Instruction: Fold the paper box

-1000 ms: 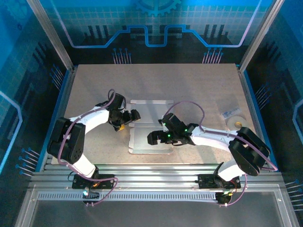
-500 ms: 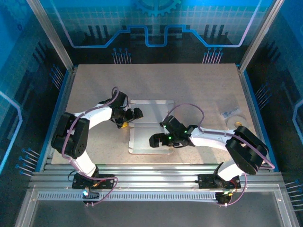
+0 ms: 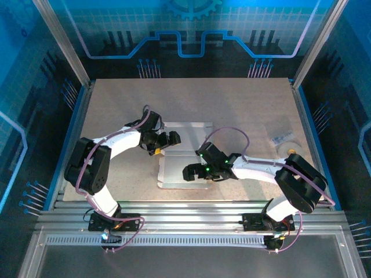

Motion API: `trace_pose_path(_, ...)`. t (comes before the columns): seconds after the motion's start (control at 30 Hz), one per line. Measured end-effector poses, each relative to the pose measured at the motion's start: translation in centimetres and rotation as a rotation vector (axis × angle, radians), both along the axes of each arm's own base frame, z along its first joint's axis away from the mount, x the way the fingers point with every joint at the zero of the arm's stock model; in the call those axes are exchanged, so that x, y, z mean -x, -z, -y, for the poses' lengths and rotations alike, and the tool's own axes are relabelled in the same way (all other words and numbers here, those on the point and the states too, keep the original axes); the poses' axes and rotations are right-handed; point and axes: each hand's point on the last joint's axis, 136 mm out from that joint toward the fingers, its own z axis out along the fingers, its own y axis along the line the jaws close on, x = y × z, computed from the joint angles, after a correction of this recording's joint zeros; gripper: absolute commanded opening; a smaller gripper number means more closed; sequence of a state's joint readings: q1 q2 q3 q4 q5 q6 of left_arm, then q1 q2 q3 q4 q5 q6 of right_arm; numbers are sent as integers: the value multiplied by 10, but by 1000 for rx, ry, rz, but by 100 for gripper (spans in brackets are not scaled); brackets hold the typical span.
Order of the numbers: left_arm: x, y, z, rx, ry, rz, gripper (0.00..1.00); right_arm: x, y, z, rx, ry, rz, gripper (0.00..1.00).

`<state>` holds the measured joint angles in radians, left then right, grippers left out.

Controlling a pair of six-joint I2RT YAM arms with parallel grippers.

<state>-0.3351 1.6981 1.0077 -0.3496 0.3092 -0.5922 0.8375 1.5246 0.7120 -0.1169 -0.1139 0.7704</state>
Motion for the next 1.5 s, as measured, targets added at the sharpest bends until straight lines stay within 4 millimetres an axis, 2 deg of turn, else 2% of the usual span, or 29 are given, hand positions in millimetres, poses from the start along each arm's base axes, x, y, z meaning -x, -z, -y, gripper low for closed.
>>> trace_pose_path(0.27, -9, -6, 10, 13, 18, 25, 99, 0, 1, 0, 2, 0, 1, 100)
trace_pose_path(0.57, -10, 9, 26, 24, 53, 7, 99, -1, 1, -1, 3, 0, 6, 100)
trace_pose_path(0.83, -13, 13, 32, 32, 58, 27, 99, -2, 1, 1, 17, 4, 17, 100)
trace_pose_path(1.07, -9, 14, 40, 51, 65, 66, 99, 2, -2, 8, 37, 5, 16, 100)
trace_pose_path(1.3, 2, 12, 42, 95, 17, 82, 99, 7, -21, -2, -37, -51, 28, 100)
trace_pose_path(1.5, 16, 11, 44, 116, -13, 71, 99, 9, -24, -9, -71, -79, 26, 100)
